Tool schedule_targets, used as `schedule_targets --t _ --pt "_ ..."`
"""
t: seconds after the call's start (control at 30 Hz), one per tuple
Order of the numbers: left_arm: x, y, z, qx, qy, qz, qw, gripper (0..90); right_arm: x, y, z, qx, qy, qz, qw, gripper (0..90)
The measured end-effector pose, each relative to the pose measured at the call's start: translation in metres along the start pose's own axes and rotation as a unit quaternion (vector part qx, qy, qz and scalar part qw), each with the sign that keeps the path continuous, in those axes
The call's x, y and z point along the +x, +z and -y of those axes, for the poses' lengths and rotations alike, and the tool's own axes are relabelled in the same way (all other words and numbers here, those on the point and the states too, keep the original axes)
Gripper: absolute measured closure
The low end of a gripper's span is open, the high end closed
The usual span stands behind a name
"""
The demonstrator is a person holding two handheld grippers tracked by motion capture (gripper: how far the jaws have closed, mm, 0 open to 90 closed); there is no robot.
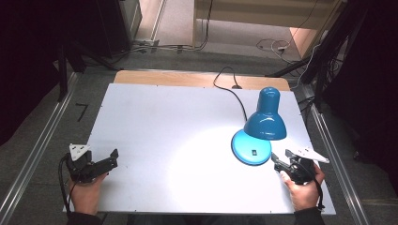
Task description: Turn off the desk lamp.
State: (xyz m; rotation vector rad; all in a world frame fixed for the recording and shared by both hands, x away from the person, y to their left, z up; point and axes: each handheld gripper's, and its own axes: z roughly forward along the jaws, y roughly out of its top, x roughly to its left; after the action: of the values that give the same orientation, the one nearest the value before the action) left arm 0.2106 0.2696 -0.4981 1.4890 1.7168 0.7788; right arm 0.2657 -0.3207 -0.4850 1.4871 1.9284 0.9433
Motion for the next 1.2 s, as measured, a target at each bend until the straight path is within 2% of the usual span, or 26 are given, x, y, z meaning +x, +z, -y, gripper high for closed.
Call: schedule_targets --t 0.17,0.27,0.57,0.7,1.2 --pt "0.0 0.0 0.0 0.0 -0.001 -0.001 1.0 1.8 0.005 0.003 -0.002 0.0 -0.006 -0.01 0.9999 47.0" --pt "0.0 0.0 0.0 0.0 -0.001 -0.001 1.0 1.8 0.007 0.004 -0.003 -0.001 -0.005 -0.029 0.9996 56.1" --pt "0.0 0.0 0.0 -0.001 -0.002 0.0 1.0 1.8 0.007 0.005 -0.006 -0.015 0.008 -0.051 0.9985 87.4" --pt "0.0 0.0 0.0 0.0 -0.001 0.0 1.0 1.8 0.007 0.005 -0.007 -0.018 0.013 -0.057 0.9981 87.7" --pt "0.0 -0.001 0.0 -0.002 -0.002 0.0 1.0 1.8 0.018 0.014 -0.013 -0.018 0.004 -0.069 0.9975 87.9"
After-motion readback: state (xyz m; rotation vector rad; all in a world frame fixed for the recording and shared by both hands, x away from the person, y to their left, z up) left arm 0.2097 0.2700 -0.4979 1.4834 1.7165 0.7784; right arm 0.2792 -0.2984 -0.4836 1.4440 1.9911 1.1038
